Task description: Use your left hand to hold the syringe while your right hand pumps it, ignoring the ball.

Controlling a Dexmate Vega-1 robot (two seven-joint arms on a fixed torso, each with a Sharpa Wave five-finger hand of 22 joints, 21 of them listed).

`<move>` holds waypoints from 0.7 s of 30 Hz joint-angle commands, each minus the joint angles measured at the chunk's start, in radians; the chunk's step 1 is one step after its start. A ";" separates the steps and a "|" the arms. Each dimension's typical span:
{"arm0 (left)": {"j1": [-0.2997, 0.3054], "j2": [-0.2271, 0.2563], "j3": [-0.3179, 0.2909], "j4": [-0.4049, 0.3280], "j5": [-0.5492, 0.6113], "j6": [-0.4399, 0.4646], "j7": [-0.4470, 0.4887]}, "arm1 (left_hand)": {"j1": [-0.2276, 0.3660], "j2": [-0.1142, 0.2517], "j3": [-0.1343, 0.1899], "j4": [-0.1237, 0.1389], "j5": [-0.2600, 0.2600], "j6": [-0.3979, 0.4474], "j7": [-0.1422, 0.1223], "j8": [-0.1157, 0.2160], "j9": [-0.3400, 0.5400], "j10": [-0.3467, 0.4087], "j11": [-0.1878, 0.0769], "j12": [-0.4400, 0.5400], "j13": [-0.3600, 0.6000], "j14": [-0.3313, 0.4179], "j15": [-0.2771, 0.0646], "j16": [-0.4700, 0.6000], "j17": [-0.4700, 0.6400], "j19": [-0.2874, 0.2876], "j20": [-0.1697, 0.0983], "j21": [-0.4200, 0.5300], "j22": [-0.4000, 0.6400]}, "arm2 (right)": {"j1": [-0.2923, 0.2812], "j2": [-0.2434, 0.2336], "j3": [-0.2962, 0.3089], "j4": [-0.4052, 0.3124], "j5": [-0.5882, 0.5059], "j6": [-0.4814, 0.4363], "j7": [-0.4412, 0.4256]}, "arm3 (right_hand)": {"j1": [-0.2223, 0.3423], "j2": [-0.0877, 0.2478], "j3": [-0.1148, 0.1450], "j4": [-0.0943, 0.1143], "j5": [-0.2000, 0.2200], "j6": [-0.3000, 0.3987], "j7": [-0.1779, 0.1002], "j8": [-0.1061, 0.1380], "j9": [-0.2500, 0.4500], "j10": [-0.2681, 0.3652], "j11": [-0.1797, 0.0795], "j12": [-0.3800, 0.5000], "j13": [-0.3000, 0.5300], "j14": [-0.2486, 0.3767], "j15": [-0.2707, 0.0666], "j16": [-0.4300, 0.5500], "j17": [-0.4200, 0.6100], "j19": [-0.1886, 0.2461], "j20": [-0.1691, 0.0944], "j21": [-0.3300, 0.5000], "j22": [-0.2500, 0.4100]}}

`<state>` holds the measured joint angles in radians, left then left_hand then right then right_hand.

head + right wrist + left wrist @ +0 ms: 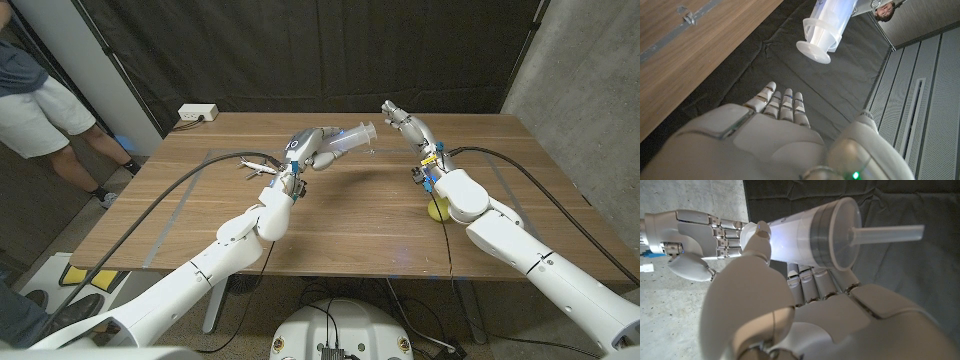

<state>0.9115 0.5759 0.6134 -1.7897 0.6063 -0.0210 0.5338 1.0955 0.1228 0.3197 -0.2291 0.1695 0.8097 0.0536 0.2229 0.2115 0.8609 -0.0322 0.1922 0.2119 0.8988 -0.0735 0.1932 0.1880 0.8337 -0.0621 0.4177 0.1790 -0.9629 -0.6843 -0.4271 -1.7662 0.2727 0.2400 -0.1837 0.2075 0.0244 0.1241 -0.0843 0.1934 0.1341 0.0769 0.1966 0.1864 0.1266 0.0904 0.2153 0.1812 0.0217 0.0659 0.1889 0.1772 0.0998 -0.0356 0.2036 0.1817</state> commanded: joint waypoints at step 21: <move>0.008 0.006 -0.051 0.026 -0.111 0.021 -0.002 | -0.010 0.016 0.194 0.180 0.005 0.077 -0.047 0.005 0.003 0.055 -0.060 0.007 0.003 0.054 -0.089 0.008 0.002 0.002 0.003 -0.002 0.005 | 0.002 0.063 0.065 0.199 0.270 0.134 0.181 | 0.004 0.007 -0.010 -0.007 0.008 0.039 -0.004 0.013 0.000 0.049 -0.005 0.017 0.001 0.045 -0.009 0.010 0.002 0.047 -0.019 0.013 0.000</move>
<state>0.9265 0.5951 0.5803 -1.7961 0.5594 -0.0001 0.5373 1.0926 0.1199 0.3224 -0.2318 0.1709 0.8098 0.0536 0.2225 0.2116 0.8612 -0.0321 0.1921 0.2116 0.8988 -0.0735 0.1973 0.1890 0.8337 -0.0621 0.4177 0.1789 -0.9678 -0.6382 -0.3860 -1.6360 0.4480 0.3511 -0.0754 0.2075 0.0244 0.1185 -0.0898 0.1934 0.1665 0.0735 0.2036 0.1864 0.1649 0.0870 0.2231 0.1812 0.0581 0.0585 0.1924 0.1772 0.1372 -0.0376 0.2076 0.1817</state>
